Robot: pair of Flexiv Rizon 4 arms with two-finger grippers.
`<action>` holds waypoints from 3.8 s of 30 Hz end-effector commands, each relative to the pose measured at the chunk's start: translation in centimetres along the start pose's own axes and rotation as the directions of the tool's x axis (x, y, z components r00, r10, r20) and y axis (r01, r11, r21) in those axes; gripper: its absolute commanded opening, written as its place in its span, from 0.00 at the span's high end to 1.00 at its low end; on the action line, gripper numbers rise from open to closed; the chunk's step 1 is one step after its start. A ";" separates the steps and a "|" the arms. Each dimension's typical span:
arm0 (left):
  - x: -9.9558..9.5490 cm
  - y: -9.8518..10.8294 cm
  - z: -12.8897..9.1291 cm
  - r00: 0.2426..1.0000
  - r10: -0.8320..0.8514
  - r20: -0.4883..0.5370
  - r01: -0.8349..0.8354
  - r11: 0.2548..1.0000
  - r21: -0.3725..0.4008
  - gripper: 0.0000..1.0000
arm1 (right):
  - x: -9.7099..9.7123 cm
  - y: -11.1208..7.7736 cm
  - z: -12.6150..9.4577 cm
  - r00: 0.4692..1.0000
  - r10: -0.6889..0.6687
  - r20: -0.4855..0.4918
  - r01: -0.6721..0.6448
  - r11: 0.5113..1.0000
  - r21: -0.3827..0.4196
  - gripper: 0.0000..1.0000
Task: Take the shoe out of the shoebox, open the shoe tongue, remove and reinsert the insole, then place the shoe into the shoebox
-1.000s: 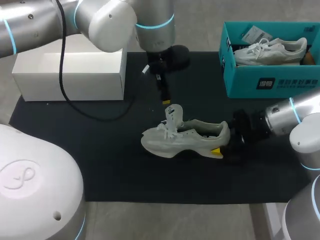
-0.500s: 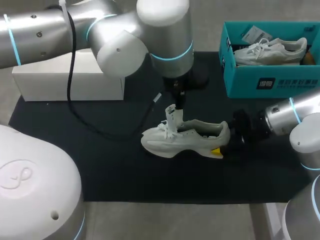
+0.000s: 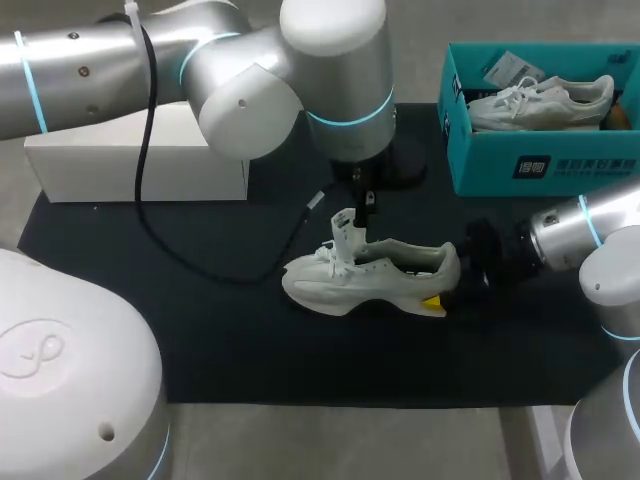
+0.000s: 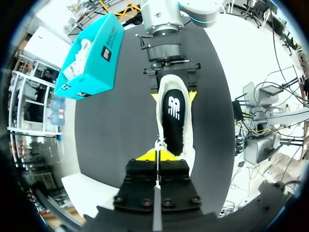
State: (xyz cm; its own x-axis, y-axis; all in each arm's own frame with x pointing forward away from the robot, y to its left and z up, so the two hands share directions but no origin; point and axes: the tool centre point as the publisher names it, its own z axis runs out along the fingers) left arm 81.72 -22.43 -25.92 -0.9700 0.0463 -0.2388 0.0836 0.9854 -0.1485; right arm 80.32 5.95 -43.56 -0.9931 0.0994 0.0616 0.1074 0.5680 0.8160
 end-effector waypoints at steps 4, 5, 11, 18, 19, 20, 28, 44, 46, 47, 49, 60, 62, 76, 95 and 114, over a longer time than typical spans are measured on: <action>-0.1 -0.2 0.1 1.000 0.001 -0.003 -0.001 1.000 -0.003 1.00 | 0.0 -0.3 0.3 1.000 0.000 0.003 0.000 1.000 0.001 1.00; -0.1 -0.2 0.1 1.000 0.001 -0.003 -0.001 1.000 -0.003 1.00 | 0.0 -0.3 0.3 1.000 0.000 0.003 0.000 1.000 0.001 1.00; 1.7 -2.1 1.4 0.997 -0.074 0.008 0.074 0.997 0.005 1.00 | 0.0 -0.3 0.3 1.000 0.000 0.003 0.000 1.000 0.001 1.00; 3.1 -3.4 3.1 0.999 -0.046 -0.001 0.046 0.996 0.076 1.00 | 0.0 -0.3 0.3 1.000 0.000 0.003 0.000 1.000 0.001 1.00; 3.2 -3.6 3.7 0.999 -0.035 -0.012 0.036 0.996 0.084 1.00 | 0.0 -0.3 0.3 1.000 0.000 0.003 0.000 1.000 0.001 1.00; 3.3 -3.8 4.1 1.000 -0.027 -0.012 0.028 0.995 0.091 1.00 | 0.0 -0.3 0.3 1.000 0.000 0.003 0.000 1.000 0.001 1.00; 4.1 -6.2 7.4 0.998 0.021 -0.059 -0.013 0.993 0.121 1.00 | 0.0 -0.3 0.3 1.000 0.000 0.003 0.000 1.000 0.001 1.00; 2.9 -5.3 10.7 0.994 0.003 -0.105 0.006 0.996 0.089 1.00 | 0.0 -0.3 0.3 1.000 0.000 0.003 0.000 1.000 0.001 1.00; 2.9 -4.9 11.1 0.993 0.007 -0.115 0.002 0.997 0.081 1.00 | 0.0 -0.3 0.3 1.000 0.000 0.003 0.000 1.000 0.001 1.00; 2.9 -4.7 11.1 0.992 0.012 -0.123 -0.004 0.997 0.071 1.00 | 0.0 -0.3 0.3 1.000 0.000 0.003 0.000 1.000 0.001 1.00; 3.1 -4.3 11.2 0.992 0.022 -0.126 -0.015 0.998 0.056 1.00 | 0.0 -0.3 0.3 1.000 0.000 0.003 0.000 1.000 0.001 1.00; 5.8 -3.4 11.0 0.974 0.097 -0.204 -0.095 0.995 0.017 1.00 | 0.0 -0.3 0.3 1.000 0.000 0.003 0.000 1.000 0.001 1.00; 6.0 -3.1 11.3 0.975 0.086 -0.206 -0.087 0.996 0.005 1.00 | 0.0 -0.3 0.3 1.000 0.000 0.003 0.000 1.000 0.001 1.00; 5.9 -3.2 13.6 0.923 0.090 -0.374 -0.135 0.986 -0.096 1.00 | 0.0 -0.3 0.3 1.000 0.000 0.003 0.000 1.000 0.001 1.00; 7.7 -2.1 15.2 0.924 0.103 -0.369 -0.134 0.989 -0.061 1.00 | 0.0 -0.3 0.3 1.000 0.000 0.003 0.000 1.000 0.001 1.00; 7.7 -1.9 14.7 0.947 0.078 -0.313 -0.088 0.996 -0.020 0.48 | 0.0 -0.3 0.3 1.000 0.000 0.003 0.000 1.000 0.001 1.00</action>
State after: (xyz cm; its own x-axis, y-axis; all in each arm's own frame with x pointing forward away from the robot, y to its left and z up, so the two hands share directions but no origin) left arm 78.50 -26.29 -41.26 -0.9830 0.1708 0.0670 0.1622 0.9798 -0.1171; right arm 80.02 5.97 -43.58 -0.9935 0.0967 0.0603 0.1049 0.5683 0.8161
